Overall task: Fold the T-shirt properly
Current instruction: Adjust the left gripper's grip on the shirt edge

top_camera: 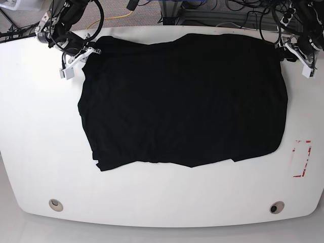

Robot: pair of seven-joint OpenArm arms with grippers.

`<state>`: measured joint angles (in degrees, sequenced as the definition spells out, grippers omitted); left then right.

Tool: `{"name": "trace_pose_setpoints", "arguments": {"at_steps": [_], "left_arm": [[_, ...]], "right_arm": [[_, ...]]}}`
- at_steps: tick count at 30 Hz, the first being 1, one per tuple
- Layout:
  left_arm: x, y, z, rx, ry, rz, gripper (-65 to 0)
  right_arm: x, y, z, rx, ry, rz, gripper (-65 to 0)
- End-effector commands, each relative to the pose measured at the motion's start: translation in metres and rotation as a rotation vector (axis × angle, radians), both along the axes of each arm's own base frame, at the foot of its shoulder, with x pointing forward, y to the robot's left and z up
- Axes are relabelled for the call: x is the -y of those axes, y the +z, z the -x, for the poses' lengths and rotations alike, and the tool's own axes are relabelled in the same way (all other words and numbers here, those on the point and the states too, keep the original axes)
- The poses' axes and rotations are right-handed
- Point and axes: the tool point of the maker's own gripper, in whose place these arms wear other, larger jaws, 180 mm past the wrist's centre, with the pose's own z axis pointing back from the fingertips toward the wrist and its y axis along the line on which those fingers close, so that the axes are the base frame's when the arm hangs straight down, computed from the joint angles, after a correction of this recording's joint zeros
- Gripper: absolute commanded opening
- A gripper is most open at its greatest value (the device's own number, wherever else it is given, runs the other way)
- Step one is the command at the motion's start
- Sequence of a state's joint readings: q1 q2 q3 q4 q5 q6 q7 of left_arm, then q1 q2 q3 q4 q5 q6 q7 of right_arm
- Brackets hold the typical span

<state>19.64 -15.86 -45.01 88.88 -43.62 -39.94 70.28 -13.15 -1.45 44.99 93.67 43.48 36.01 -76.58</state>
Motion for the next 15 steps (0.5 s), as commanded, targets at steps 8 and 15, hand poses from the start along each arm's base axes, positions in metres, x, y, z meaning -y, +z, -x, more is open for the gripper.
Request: {"name": "trace_pose_setpoints", "arguments": {"at_steps": [8,15], "left_arm": [[0.011,-0.005,0.001,0.019,0.006,0.096,-31.7],[0.027,-0.009,-0.004,0.009,-0.042,0.12,-31.8]], "right_arm": [[0.005,0.008,-0.009,0.048,-0.012,0.01,-65.0],[0.006,0.008,-0.009,0.047,-0.012,0.011,-65.0]]}}
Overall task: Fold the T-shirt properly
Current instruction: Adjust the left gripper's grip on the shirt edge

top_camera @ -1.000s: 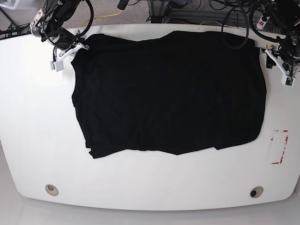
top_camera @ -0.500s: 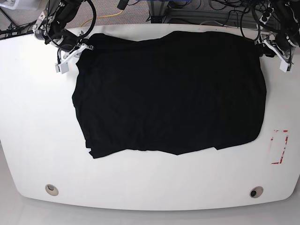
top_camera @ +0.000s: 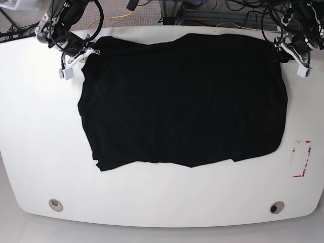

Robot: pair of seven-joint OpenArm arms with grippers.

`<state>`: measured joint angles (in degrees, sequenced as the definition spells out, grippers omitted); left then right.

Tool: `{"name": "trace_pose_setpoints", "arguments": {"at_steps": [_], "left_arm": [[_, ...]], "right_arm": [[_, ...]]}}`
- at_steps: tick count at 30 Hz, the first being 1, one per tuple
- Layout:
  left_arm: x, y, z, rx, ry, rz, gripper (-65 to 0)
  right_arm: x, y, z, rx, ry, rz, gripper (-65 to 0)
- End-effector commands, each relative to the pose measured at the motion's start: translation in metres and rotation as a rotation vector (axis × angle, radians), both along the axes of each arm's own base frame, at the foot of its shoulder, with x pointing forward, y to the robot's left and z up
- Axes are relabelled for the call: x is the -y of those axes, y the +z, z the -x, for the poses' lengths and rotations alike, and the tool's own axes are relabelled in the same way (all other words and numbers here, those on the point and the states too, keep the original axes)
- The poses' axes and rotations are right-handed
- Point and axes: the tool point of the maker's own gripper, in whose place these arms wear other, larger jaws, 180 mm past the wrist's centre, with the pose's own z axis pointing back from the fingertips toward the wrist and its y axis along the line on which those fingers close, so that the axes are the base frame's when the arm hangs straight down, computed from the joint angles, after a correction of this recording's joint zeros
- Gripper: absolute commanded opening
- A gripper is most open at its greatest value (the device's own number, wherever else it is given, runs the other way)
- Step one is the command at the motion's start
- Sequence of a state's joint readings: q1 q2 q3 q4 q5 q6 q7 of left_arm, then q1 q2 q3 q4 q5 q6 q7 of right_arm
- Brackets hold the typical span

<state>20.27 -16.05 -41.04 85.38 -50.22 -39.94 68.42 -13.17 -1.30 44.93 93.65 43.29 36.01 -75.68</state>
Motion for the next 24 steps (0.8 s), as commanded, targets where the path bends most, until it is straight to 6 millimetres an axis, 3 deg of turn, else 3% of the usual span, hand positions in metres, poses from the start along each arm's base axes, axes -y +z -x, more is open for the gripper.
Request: {"name": "trace_pose_setpoints", "arguments": {"at_steps": [1,5,10,11,19,24], "left_arm": [[0.002,0.0,-0.002,-0.016,-0.034,-0.016,-31.8],[0.01,-0.001,-0.009,-0.009,-0.059,-0.008,-34.7],[0.008,0.0,-0.01,-0.007,-0.057,-0.013,-59.6],[0.008,0.0,-0.01,-0.007,-0.057,-0.013,-61.9],[0.002,0.003,-0.01,-0.003,-0.051,-0.028,-61.2],[-0.026,0.011,-0.004,0.006,0.025,-0.074,-61.5]], "right_arm": [[0.003,0.007,-0.007,0.037,-0.004,0.005,-65.0],[0.003,0.007,-0.007,0.037,-0.004,0.005,-65.0],[0.004,0.007,-0.007,0.037,-0.004,0.007,-65.0],[0.004,0.007,-0.007,0.037,-0.004,0.007,-65.0],[0.004,0.008,-0.01,0.042,-0.004,0.009,-65.0],[0.01,0.002,-0.007,0.013,-0.001,0.054,-65.0]]}}
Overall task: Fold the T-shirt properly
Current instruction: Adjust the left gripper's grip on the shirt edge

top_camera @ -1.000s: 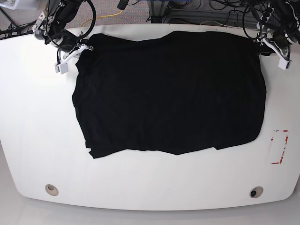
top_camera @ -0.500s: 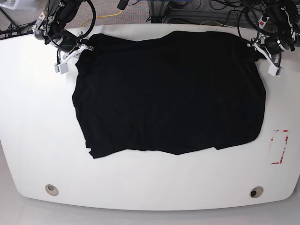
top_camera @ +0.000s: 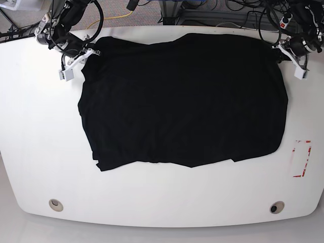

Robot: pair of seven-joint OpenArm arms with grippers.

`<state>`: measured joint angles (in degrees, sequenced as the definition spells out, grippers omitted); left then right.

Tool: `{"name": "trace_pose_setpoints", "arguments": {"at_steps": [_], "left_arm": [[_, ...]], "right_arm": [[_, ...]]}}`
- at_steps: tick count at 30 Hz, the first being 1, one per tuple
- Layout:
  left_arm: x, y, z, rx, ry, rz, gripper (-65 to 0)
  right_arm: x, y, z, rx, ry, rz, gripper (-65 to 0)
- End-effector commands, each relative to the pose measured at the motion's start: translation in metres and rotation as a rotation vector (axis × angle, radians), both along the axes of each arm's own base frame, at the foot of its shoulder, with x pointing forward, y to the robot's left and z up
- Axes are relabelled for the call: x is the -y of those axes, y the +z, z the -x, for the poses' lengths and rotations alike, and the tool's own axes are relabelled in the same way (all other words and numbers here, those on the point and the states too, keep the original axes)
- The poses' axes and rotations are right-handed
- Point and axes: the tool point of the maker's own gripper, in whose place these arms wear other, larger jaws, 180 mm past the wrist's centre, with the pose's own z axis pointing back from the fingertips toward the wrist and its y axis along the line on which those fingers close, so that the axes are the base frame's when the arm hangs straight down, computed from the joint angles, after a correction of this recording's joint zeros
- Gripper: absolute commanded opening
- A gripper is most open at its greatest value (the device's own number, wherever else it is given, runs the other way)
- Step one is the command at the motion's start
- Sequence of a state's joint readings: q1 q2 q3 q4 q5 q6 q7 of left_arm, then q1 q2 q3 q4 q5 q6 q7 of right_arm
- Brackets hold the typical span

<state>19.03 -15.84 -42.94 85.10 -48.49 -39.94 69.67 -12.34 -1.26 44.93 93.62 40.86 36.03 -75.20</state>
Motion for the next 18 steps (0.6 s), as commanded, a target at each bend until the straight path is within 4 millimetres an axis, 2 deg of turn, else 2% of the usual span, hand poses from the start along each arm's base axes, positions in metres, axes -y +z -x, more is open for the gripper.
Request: {"name": "trace_pose_setpoints", "arguments": {"at_steps": [1,5,9,13,16,18], "left_arm": [[-0.023,0.013,-0.003,0.013,0.006,-0.07,-62.2],[-0.035,0.018,-0.002,0.015,0.027,-0.097,-64.4],[-0.037,0.027,-0.008,0.045,0.018,-0.122,-64.4],[-0.029,0.044,-0.02,0.097,-0.026,-0.163,-64.4],[-0.011,0.059,-0.033,0.146,-0.105,-0.194,-64.4],[0.002,0.076,-0.048,0.209,-0.157,-0.223,-64.4]], "right_arm": [[0.007,0.004,-0.005,0.023,-0.005,0.027,-65.0],[0.007,0.005,-0.006,0.028,-0.008,0.027,-65.0],[0.006,0.004,-0.006,0.028,-0.009,0.024,-65.0],[0.005,0.006,-0.007,0.036,-0.009,0.021,-65.0],[0.006,0.013,-0.02,0.068,-0.01,0.025,-65.0],[0.007,0.015,-0.024,0.078,-0.009,0.027,-65.0]]}}
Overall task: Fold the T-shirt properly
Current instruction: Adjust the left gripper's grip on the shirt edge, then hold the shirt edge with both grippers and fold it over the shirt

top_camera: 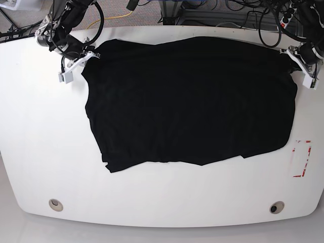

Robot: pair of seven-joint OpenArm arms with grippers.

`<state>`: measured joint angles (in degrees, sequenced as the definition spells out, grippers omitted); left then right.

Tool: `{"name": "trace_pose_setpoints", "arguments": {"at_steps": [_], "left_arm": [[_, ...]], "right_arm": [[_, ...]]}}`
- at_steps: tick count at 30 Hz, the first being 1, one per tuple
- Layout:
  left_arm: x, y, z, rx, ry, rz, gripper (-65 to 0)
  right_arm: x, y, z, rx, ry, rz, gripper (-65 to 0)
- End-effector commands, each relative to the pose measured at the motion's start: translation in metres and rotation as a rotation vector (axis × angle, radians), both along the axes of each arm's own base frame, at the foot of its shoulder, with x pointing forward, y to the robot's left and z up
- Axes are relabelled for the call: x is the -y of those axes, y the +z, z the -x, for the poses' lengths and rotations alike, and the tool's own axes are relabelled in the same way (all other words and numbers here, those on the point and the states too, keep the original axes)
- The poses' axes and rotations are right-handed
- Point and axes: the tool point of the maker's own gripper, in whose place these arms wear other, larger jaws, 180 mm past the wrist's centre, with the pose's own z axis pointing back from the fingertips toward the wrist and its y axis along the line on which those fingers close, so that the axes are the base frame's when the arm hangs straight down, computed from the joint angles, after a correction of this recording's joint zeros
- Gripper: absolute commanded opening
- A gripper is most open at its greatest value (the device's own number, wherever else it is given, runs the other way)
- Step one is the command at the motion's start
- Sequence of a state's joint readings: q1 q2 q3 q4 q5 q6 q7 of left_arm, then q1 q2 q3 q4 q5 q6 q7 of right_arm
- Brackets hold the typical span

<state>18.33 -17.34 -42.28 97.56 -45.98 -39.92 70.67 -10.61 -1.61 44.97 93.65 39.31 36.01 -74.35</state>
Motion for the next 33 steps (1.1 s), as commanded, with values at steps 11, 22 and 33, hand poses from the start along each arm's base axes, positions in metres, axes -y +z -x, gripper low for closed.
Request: {"name": "trace_pose_setpoints", "arguments": {"at_steps": [11,22,33], "left_arm": [[0.096,0.109,-0.104,0.411,-0.318,-0.068,-64.2],[0.128,0.158,-0.166,0.538,-0.433,-0.249,-64.2],[0.125,0.233,-0.213,0.715,-0.315,-0.369,-64.2]], "right_arm": [[0.043,0.077,-0.097,0.288,0.039,0.138,-65.0],[0.08,0.156,-0.169,0.456,0.107,0.279,-65.0],[0.088,0.235,-0.235,0.575,0.2,0.426,-65.0]]}}
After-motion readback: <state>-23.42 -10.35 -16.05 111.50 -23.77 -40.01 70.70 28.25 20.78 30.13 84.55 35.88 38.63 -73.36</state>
